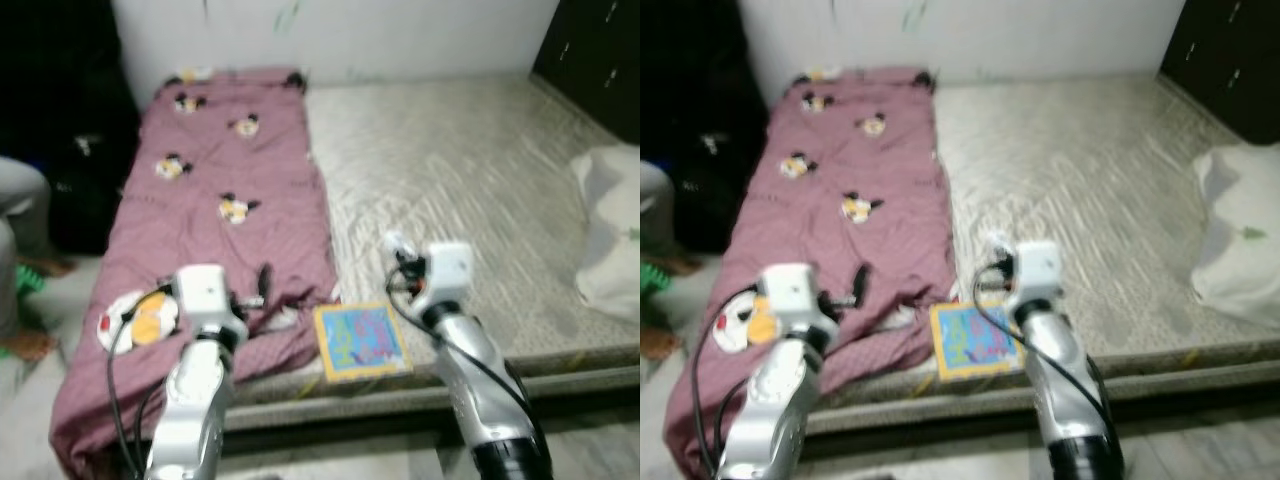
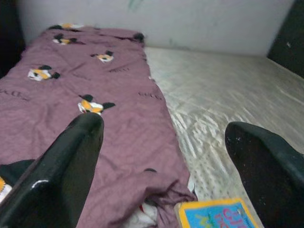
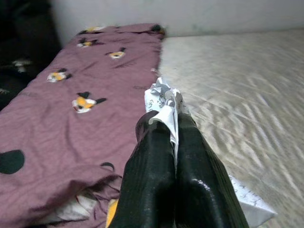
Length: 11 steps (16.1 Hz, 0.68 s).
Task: Clean up the room
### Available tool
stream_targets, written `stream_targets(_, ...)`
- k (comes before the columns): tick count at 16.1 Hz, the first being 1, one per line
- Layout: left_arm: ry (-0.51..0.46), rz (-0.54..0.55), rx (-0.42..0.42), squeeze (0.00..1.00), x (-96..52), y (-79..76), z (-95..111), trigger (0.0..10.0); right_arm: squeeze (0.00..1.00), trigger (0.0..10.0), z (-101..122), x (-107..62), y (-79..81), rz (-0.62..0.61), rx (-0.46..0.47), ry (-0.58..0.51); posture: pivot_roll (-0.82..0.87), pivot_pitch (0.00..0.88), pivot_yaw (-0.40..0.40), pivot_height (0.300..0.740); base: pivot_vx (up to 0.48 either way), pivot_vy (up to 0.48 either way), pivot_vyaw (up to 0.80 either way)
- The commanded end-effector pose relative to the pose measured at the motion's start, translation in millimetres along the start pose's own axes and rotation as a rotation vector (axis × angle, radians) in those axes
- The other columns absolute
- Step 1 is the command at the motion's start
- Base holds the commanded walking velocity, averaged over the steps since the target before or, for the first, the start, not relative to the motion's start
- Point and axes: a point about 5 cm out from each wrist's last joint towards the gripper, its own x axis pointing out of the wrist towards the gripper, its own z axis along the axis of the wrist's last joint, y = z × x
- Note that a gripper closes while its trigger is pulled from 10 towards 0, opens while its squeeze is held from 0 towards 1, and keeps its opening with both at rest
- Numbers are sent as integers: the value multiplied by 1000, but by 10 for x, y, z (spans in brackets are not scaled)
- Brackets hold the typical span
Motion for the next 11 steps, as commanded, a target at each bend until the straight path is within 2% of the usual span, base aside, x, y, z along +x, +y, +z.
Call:
stream_targets(1, -14, 7, 14, 0, 17, 34, 43, 10000, 0, 10000, 37, 28, 64, 18, 6, -13, 16, 59, 32, 740, 0, 480, 0)
stream_targets(11, -2, 13, 18, 0, 28, 27, 30, 10000, 0, 10000, 54, 34, 109, 55, -19, -26, 13, 55, 33, 740, 0, 480, 0)
